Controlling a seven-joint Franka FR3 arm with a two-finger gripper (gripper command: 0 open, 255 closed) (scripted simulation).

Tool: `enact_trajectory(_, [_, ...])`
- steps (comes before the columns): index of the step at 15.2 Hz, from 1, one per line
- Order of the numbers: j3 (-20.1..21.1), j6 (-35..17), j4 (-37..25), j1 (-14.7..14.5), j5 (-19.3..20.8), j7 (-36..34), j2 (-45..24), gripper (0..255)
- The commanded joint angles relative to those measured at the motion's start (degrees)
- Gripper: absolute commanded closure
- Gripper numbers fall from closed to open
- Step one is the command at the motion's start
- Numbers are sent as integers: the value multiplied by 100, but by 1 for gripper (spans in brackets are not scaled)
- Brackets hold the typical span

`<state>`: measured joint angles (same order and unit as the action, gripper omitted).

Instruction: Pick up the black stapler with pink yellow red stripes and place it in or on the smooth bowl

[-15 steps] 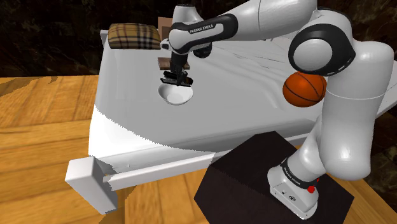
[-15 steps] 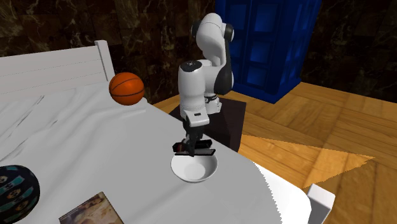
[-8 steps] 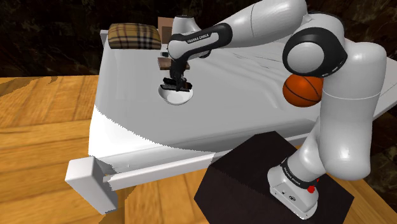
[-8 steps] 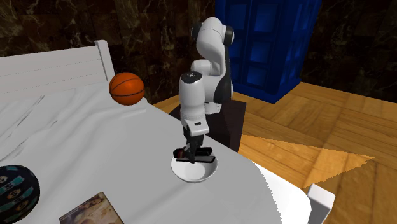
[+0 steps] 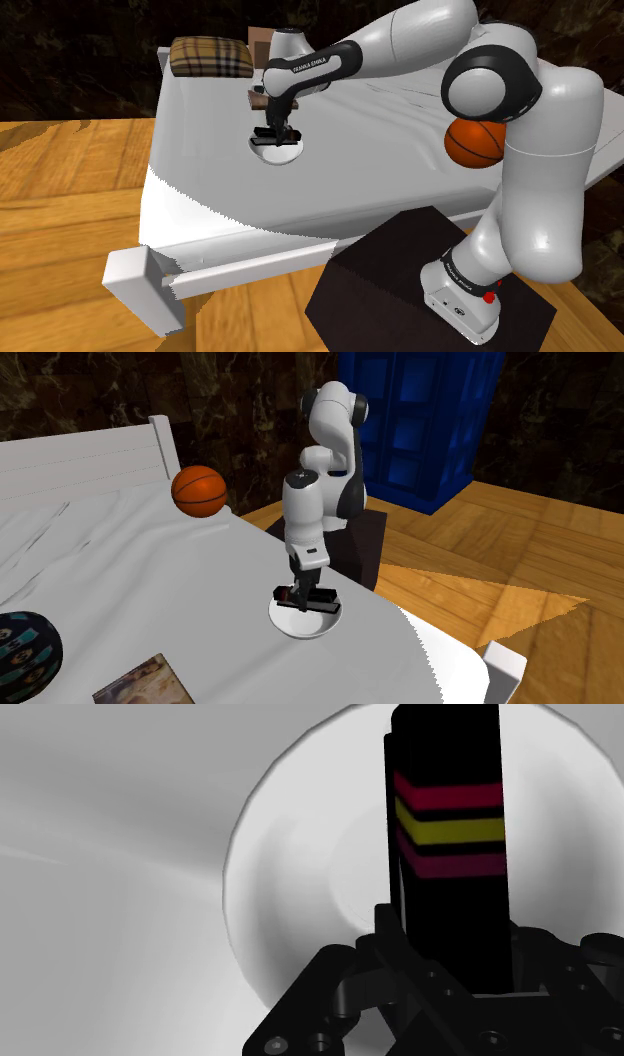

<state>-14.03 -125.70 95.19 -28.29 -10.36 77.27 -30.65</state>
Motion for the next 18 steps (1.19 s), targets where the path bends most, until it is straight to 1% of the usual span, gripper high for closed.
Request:
enact_trajectory(1, [-17, -3, 18, 16, 7, 4, 1, 0])
enact_trajectory(6, [-16, 8, -8, 16, 6, 0, -13, 0])
enact_trajectory(10, [-83, 568, -231, -13, 120, -70, 334, 0])
enact_trajectory(18, [-82, 568, -231, -13, 121, -70, 334, 0])
